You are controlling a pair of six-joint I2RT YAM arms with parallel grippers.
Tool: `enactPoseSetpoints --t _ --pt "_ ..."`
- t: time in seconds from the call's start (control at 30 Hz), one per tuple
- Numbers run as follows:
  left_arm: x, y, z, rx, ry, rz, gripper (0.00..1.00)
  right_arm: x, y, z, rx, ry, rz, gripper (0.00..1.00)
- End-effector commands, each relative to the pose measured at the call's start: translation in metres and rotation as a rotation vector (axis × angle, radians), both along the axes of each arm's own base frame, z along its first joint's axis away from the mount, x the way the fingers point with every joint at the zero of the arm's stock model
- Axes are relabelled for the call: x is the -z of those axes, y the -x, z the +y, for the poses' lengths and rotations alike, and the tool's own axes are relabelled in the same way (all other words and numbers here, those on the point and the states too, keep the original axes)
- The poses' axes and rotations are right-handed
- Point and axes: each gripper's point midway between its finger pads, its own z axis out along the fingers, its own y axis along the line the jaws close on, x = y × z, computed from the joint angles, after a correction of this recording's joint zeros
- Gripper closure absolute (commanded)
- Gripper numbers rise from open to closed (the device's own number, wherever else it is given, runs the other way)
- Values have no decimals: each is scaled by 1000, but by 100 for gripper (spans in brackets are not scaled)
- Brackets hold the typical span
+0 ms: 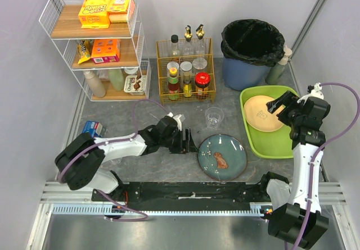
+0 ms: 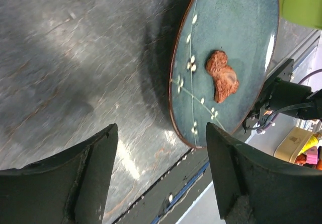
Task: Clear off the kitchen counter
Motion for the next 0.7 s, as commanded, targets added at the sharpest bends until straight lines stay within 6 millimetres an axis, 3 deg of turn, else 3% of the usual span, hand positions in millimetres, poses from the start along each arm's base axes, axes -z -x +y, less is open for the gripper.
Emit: enactPoseSetpoints --t 0.0,0.07,0.27,0.43,0.67 --pt "-4 -15 -33 -40 109 -30 28 -50 -5 11 -41 -23 -128 12" --pt "2 -16 -41 -21 109 -41 35 -65 -4 13 -37 -34 -161 12" --pt "22 -19 -49 5 51 -35 43 -102 -2 19 -62 -30 -222 12" --pt "28 -21 -56 -1 64 -21 46 -107 -3 23 -74 -51 -238 13" --pt "36 -23 -65 36 74 -34 60 -105 -4 27 -86 -76 -232 13"
